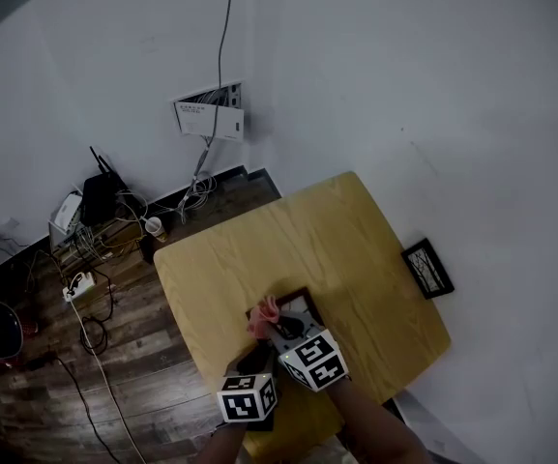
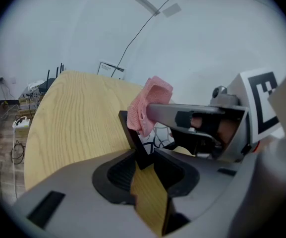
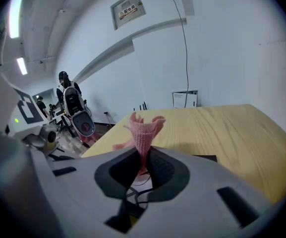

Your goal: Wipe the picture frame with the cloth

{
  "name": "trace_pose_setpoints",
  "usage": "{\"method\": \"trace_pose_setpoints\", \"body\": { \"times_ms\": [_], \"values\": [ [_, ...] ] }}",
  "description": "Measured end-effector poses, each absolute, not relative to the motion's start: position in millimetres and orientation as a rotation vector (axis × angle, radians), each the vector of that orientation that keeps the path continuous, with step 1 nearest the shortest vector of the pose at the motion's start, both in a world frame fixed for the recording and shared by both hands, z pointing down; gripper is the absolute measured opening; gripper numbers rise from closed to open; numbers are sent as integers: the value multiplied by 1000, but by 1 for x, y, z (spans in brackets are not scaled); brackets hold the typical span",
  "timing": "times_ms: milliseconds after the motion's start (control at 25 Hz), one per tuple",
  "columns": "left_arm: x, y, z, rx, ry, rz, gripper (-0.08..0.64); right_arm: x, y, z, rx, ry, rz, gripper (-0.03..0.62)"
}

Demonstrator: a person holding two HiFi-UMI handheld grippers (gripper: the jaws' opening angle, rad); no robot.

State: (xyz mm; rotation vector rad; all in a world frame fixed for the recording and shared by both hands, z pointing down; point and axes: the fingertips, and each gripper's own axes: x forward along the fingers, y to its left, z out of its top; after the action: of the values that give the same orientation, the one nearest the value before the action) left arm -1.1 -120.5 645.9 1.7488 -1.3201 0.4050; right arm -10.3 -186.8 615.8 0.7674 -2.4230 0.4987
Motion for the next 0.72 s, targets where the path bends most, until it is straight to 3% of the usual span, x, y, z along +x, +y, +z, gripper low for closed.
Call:
{"method": "trace_pose_setpoints", "body": {
  "times_ms": [720],
  "values": [
    [-2,-120,647,1743,-1318,402,103,-21,-186,642,624,-2205,453,18]
  ]
}}
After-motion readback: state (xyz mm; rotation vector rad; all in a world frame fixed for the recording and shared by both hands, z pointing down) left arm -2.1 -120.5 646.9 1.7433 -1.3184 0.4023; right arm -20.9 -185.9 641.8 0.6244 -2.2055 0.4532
